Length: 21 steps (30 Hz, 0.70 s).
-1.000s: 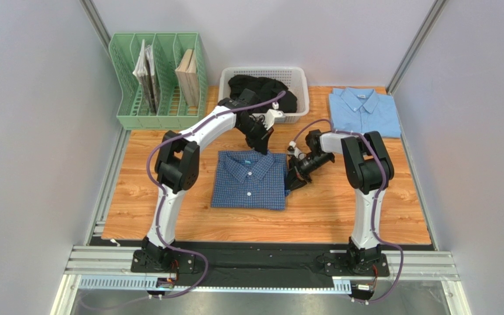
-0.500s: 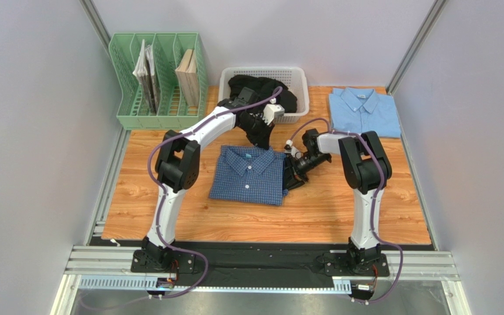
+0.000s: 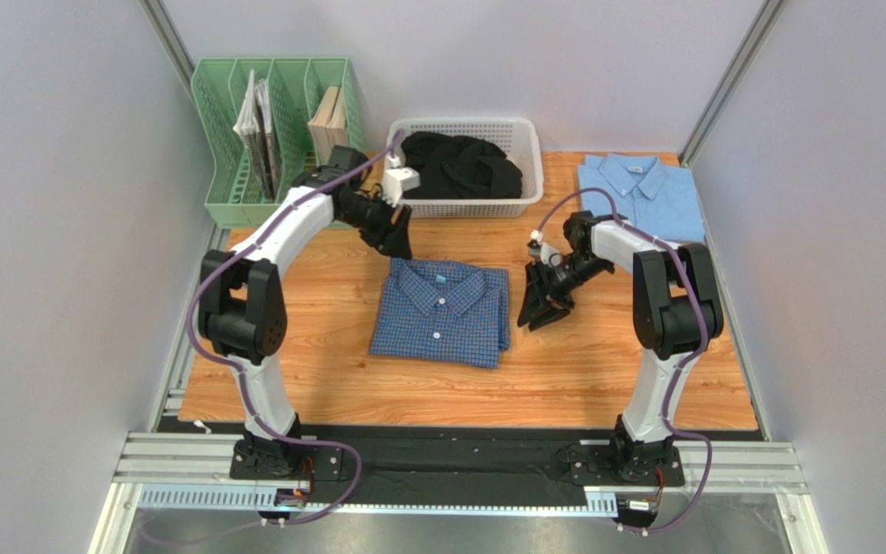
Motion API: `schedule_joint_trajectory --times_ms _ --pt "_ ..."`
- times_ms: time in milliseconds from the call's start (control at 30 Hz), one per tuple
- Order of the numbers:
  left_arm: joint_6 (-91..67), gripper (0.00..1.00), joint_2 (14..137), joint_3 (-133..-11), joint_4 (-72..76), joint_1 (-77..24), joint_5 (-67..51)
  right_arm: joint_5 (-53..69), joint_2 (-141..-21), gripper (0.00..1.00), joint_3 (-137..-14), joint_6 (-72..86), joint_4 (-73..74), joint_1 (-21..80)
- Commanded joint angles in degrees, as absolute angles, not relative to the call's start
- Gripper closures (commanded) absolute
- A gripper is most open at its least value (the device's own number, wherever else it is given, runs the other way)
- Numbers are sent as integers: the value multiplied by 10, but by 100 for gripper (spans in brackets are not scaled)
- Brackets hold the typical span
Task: Fold and stack the long sleeve shirts
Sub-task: Fold the shirt
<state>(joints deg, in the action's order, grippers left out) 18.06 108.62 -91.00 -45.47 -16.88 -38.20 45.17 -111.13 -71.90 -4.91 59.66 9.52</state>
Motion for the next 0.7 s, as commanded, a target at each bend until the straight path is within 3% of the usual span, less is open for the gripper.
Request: schedule_joint_trajectory --times_ms 0,333,667 --pt "177 40 1079 -875 -456 -142 -405 447 -1092 57 -785 -36 566 98" --pt "149 51 1129 -873 -436 -136 -375 382 -1184 59 -890 47 498 127" --pt "130 48 1127 -838 -419 -134 -320 391 -1198 58 -886 65 468 147"
